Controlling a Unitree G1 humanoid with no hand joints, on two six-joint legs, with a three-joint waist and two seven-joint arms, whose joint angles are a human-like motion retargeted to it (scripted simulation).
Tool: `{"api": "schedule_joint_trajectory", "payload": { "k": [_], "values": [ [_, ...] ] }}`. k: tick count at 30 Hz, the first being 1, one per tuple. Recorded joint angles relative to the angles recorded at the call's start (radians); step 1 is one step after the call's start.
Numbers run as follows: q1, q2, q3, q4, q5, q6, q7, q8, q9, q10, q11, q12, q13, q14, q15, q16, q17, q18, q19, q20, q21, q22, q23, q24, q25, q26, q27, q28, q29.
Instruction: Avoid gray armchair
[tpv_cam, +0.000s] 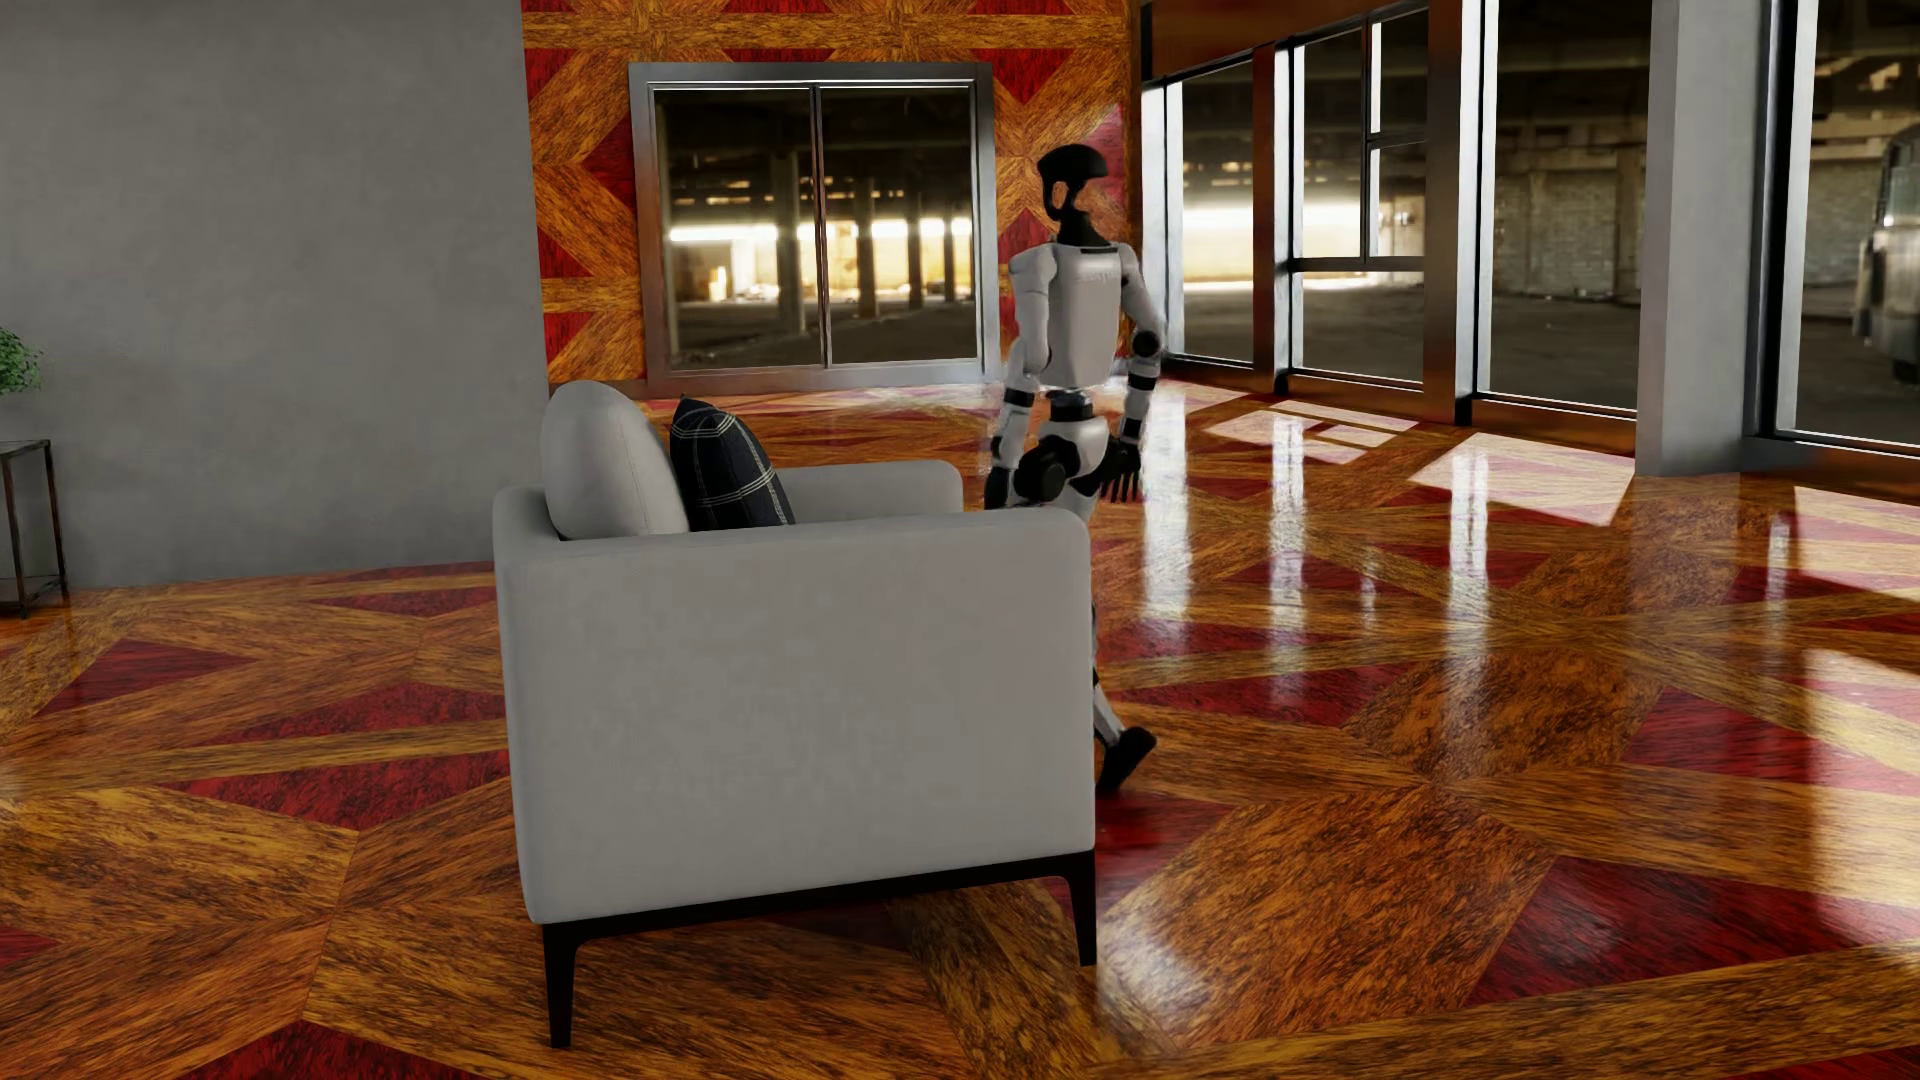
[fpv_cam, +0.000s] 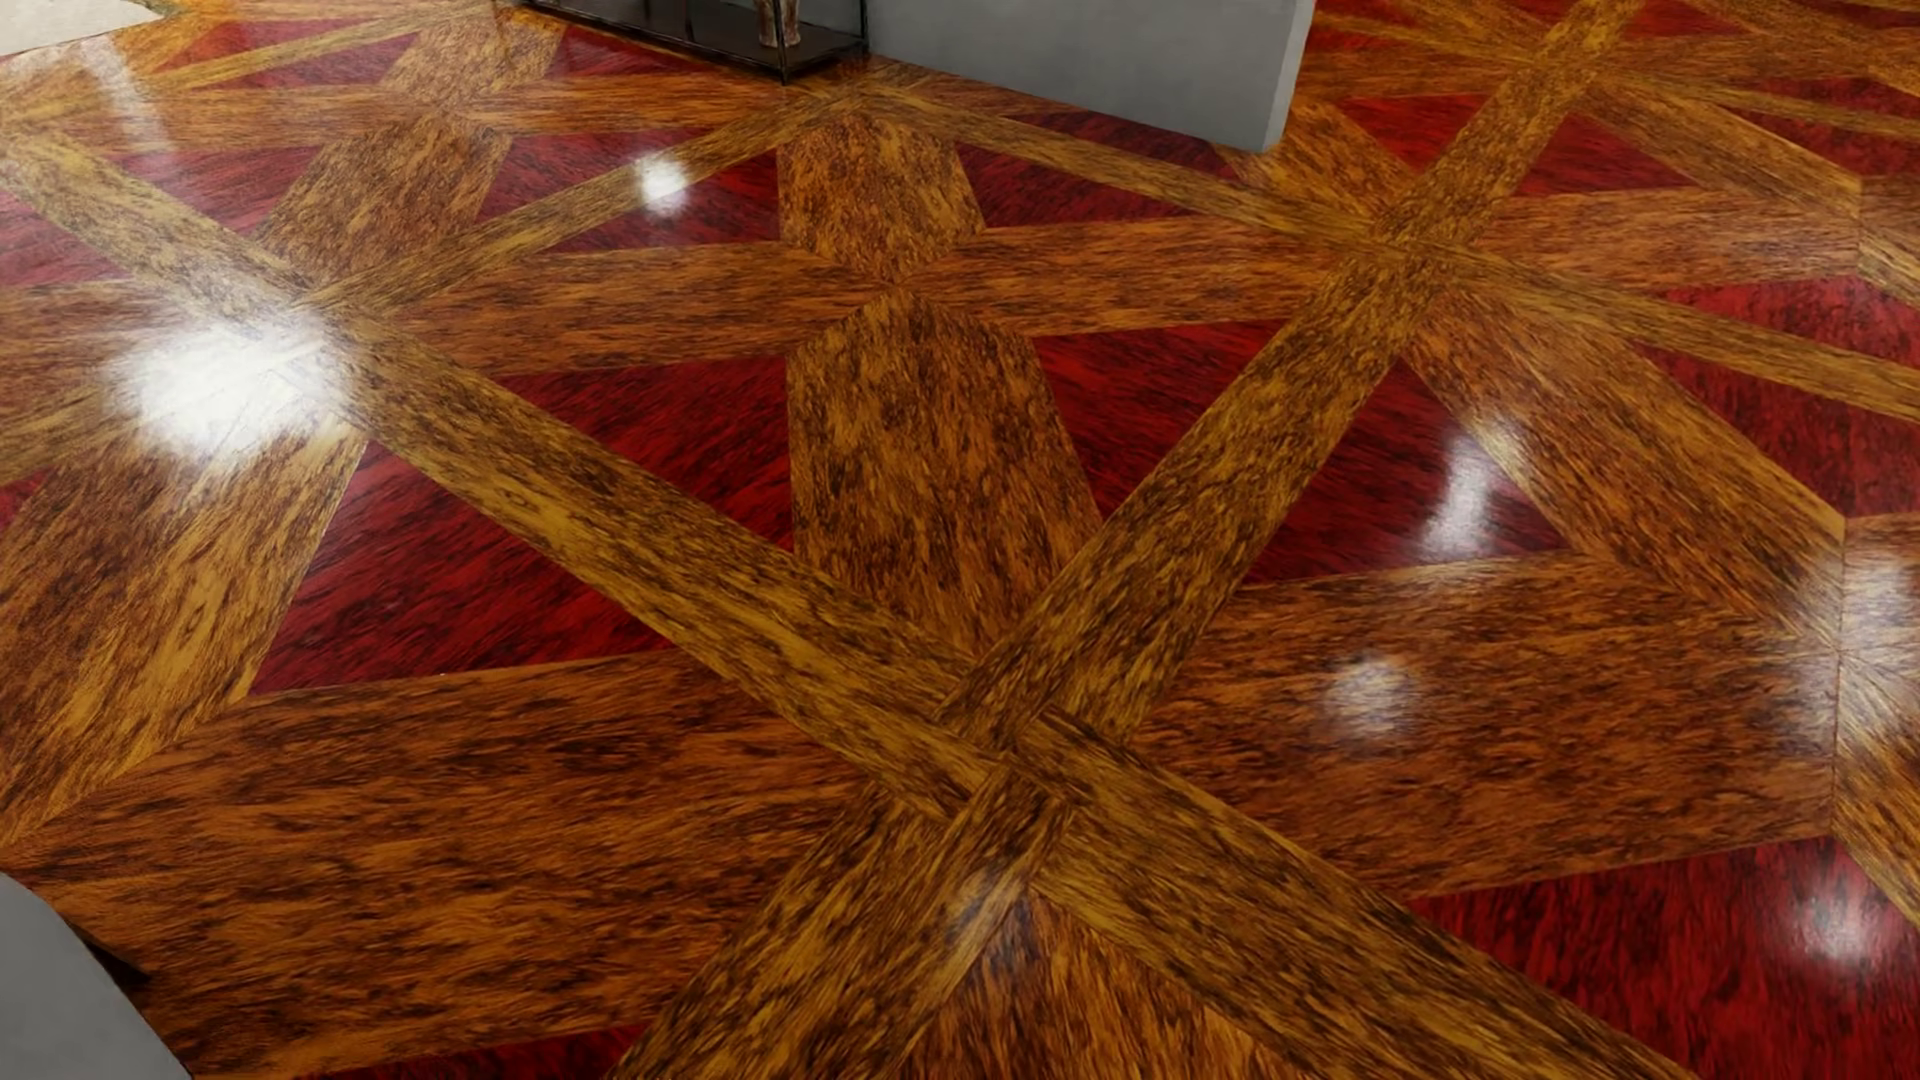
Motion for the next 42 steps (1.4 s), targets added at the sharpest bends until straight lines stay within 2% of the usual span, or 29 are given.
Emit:
{"api": "schedule_joint_trajectory", "payload": {
  "k": [1, 2, 4, 5, 8, 11, 17, 19, 20, 22, 23, 25, 26, 27, 30, 31, 34, 35, 38, 42],
  "values": [
    [-0.091, 0.036, 0.012, 0.015, 0.006, 0.009, 0.0, 0.0, -0.004, 0.148, -0.027, 0.014, 0.007, 0.06, -0.013, 0.005, 0.0, 0.0, 0.0, -0.008, 0.018, -0.001, -0.007, 0.0, 0.0, 0.0, 0.0, 0.0, 0.0],
    [-0.189, 0.073, 0.029, 0.029, 0.01, 0.018, 0.0, 0.0, -0.001, 0.325, -0.052, 0.02, 0.018, 0.02, -0.025, 0.01, -0.007, 0.0, 0.0, -0.017, 0.022, -0.019, -0.031, 0.0, 0.0, 0.0, 0.0, 0.0, 0.0],
    [-0.348, 0.141, 0.082, 0.043, 0.012, 0.022, 0.0, 0.0, 0.017, 0.659, -0.076, 0.014, 0.027, -0.22, -0.05, 0.014, -0.037, 0.0, 0.0, -0.02, 0.02, -0.081, -0.074, 0.0, 0.0, 0.0, 0.0, 0.0, 0.0],
    [-0.409, 0.174, 0.114, 0.045, 0.005, 0.015, 0.0, 0.0, 0.028, 0.817, -0.085, 0.007, 0.02, -0.303, -0.064, 0.01, -0.053, 0.0, 0.0, -0.012, 0.023, -0.111, -0.072, 0.0, 0.0, 0.0, 0.0, 0.0, 0.0],
    [-0.544, 0.27, 0.183, 0.04, -0.019, -0.016, 0.0, 0.0, 0.045, 0.66, -0.103, -0.015, -0.025, -0.352, -0.122, -0.01, -0.097, 0.0, 0.0, 0.032, 0.023, -0.19, -0.004, 0.0, 0.0, 0.0, 0.0, 0.0, 0.0],
    [-0.616, 0.333, 0.21, 0.048, -0.027, -0.049, 0.0, 0.0, 0.049, 0.762, -0.1, -0.033, -0.053, -0.344, -0.169, -0.024, -0.14, 0.0, 0.0, 0.042, -0.036, -0.253, 0.027, 0.0, 0.0, 0.0, 0.0, 0.0, 0.0],
    [-0.548, 0.466, 0.208, 0.065, 0.003, -0.087, 0.0, 0.0, 0.046, -0.105, -0.101, -0.059, -0.121, -0.174, -0.316, -0.01, -0.176, 0.0, 0.0, 0.022, -0.122, -0.223, 0.015, 0.0, 0.0, 0.0, 0.0, 0.0, 0.0],
    [-0.514, 0.483, 0.216, 0.07, 0.009, -0.094, 0.0, 0.0, 0.029, -0.278, -0.096, -0.064, -0.137, -0.183, -0.331, -0.003, -0.166, 0.0, 0.0, 0.012, -0.137, -0.171, -0.005, 0.0, 0.0, 0.0, 0.0, 0.0, 0.0],
    [-0.502, 0.496, 0.22, 0.073, 0.004, -0.101, 0.0, 0.0, 0.023, -0.29, -0.092, -0.065, -0.139, -0.171, -0.322, 0.001, -0.156, 0.0, 0.0, 0.005, -0.145, -0.137, -0.021, 0.0, 0.0, 0.0, 0.0, 0.0, 0.0],
    [-0.48, 0.532, 0.208, 0.054, -0.021, -0.127, 0.0, 0.0, 0.023, -0.245, -0.08, -0.067, -0.129, -0.1, -0.225, 0.011, -0.118, 0.0, 0.0, -0.025, -0.165, -0.065, -0.064, 0.0, 0.0, 0.0, 0.0, 0.0, 0.0],
    [-0.468, 0.538, 0.193, 0.031, -0.036, -0.145, 0.0, 0.0, 0.024, -0.223, -0.06, -0.07, -0.115, -0.092, -0.106, 0.016, -0.091, 0.0, 0.0, -0.041, -0.174, -0.035, -0.084, 0.0, 0.0, 0.0, 0.0, 0.0, 0.0],
    [-0.413, 0.494, 0.171, -0.004, -0.066, -0.163, 0.0, 0.0, 0.013, -0.215, 0.056, -0.077, -0.079, -0.125, 0.227, 0.027, -0.049, 0.0, 0.0, -0.041, -0.154, -0.022, -0.124, 0.0, 0.0, 0.0, 0.0, 0.0, 0.0],
    [-0.376, 0.442, 0.165, -0.012, -0.082, -0.159, 0.0, 0.0, 0.003, -0.227, 0.153, -0.077, -0.065, -0.148, 0.347, 0.031, -0.043, 0.0, 0.0, -0.028, -0.127, -0.047, -0.152, 0.0, 0.0, 0.0, 0.0, 0.0, 0.0],
    [-0.337, 0.384, 0.159, -0.017, -0.096, -0.151, 0.0, 0.0, -0.003, -0.234, 0.265, -0.077, -0.058, -0.171, 0.383, 0.037, -0.045, 0.0, 0.0, -0.016, -0.102, -0.09, -0.183, 0.0, 0.0, 0.0, 0.0, 0.0, 0.0],
    [-0.218, 0.23, 0.128, -0.036, -0.113, -0.123, 0.0, 0.0, 0.028, -0.235, 0.541, -0.102, -0.075, -0.234, 0.214, 0.049, -0.063, 0.0, 0.0, 0.015, -0.094, -0.225, -0.209, 0.0, 0.0, 0.0, 0.0, 0.0, 0.0],
    [-0.183, 0.182, 0.105, -0.041, -0.107, -0.109, 0.0, 0.0, 0.041, -0.24, 0.569, -0.12, -0.088, -0.247, 0.205, 0.05, -0.07, 0.0, 0.0, 0.027, -0.102, -0.247, -0.198, 0.0, 0.0, 0.0, 0.0, 0.0, 0.0],
    [-0.09, 0.054, 0.008, -0.045, -0.061, -0.067, 0.0, 0.0, 0.064, -0.254, 0.472, -0.17, -0.109, -0.282, 0.346, 0.057, -0.097, 0.0, 0.0, 0.041, -0.11, -0.274, -0.194, 0.0, 0.0, 0.0, 0.0, 0.0, 0.0],
    [-0.066, 0.015, -0.024, -0.045, -0.05, -0.057, 0.0, 0.0, 0.068, -0.255, 0.415, -0.18, -0.106, -0.298, 0.348, 0.062, -0.108, 0.0, 0.0, 0.041, -0.11, -0.283, -0.203, 0.0, 0.0, 0.0, 0.0, 0.0, 0.0],
    [0.023, -0.061, -0.093, -0.042, -0.033, -0.037, 0.0, 0.0, 0.085, -0.257, 0.217, -0.191, -0.087, -0.36, 0.213, 0.068, -0.12, 0.0, 0.0, 0.04, -0.118, -0.29, -0.192, 0.0, 0.0, 0.0, 0.0, 0.0, 0.0],
    [0.107, -0.086, -0.142, -0.035, -0.055, -0.023, 0.0, 0.0, 0.072, -0.244, -0.095, -0.168, -0.04, -0.46, 0.043, 0.052, -0.1, 0.0, 0.0, 0.006, -0.116, -0.247, -0.099, 0.0, 0.0, 0.0, 0.0, 0.0, 0.0]
  ]
}}
